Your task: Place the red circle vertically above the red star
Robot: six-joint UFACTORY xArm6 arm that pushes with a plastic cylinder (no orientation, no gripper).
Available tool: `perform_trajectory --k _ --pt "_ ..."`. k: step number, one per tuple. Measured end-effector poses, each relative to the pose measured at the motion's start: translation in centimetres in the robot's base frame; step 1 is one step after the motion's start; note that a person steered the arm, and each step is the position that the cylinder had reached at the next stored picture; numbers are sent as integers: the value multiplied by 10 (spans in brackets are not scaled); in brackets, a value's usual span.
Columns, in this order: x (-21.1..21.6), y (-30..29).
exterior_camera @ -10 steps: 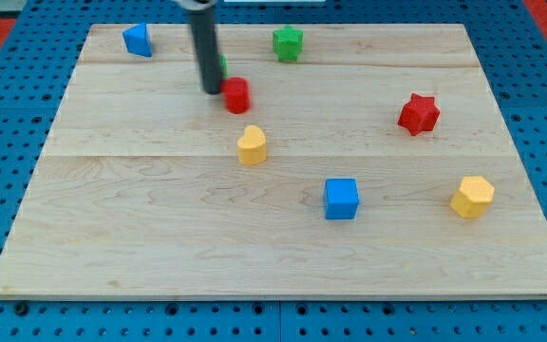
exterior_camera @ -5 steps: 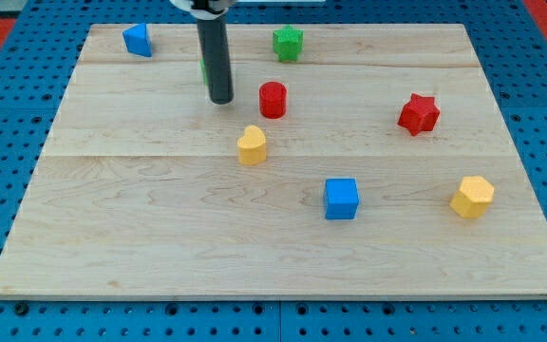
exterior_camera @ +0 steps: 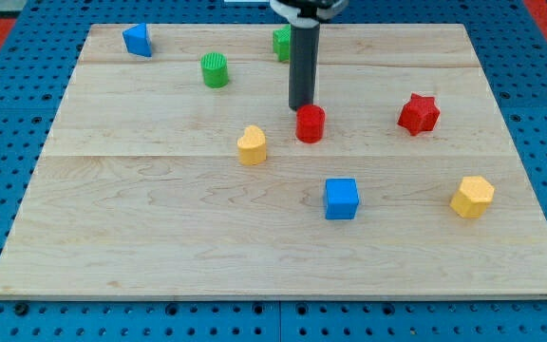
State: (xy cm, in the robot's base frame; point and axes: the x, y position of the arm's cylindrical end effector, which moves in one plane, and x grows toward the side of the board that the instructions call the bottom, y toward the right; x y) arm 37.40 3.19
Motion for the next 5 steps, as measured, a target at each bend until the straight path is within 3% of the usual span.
perform_trajectory --k 4,5 --pt "67 -26" --pt "64 20"
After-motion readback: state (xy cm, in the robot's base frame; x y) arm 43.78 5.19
